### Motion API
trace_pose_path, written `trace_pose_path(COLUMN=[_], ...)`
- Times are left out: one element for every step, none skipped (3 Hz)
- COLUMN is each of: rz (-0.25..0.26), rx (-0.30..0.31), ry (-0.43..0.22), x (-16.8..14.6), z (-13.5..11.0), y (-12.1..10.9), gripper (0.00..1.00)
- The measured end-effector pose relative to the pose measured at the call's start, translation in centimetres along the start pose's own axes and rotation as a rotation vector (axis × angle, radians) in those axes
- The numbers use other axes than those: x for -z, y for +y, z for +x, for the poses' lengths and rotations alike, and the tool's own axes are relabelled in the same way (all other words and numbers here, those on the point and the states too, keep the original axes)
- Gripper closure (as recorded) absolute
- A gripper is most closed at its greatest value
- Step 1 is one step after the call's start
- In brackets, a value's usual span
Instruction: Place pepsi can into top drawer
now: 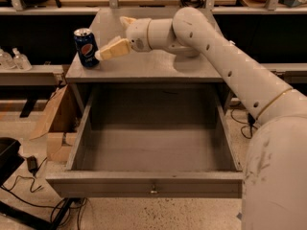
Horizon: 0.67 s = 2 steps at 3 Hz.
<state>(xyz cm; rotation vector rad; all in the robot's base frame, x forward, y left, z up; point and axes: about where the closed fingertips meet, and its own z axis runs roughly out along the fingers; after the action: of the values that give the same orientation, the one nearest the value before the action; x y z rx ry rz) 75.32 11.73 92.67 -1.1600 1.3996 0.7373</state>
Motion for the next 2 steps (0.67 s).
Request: trace_pose_path(rz=[-0.015,-0.039], rx=[-0.016,-0.042], ry=[-0.005,-0.014], x=[-3.6,-7.2], z=[0.5,0.7], y=[-0.7,-1.0], gripper=[0.00,0.00])
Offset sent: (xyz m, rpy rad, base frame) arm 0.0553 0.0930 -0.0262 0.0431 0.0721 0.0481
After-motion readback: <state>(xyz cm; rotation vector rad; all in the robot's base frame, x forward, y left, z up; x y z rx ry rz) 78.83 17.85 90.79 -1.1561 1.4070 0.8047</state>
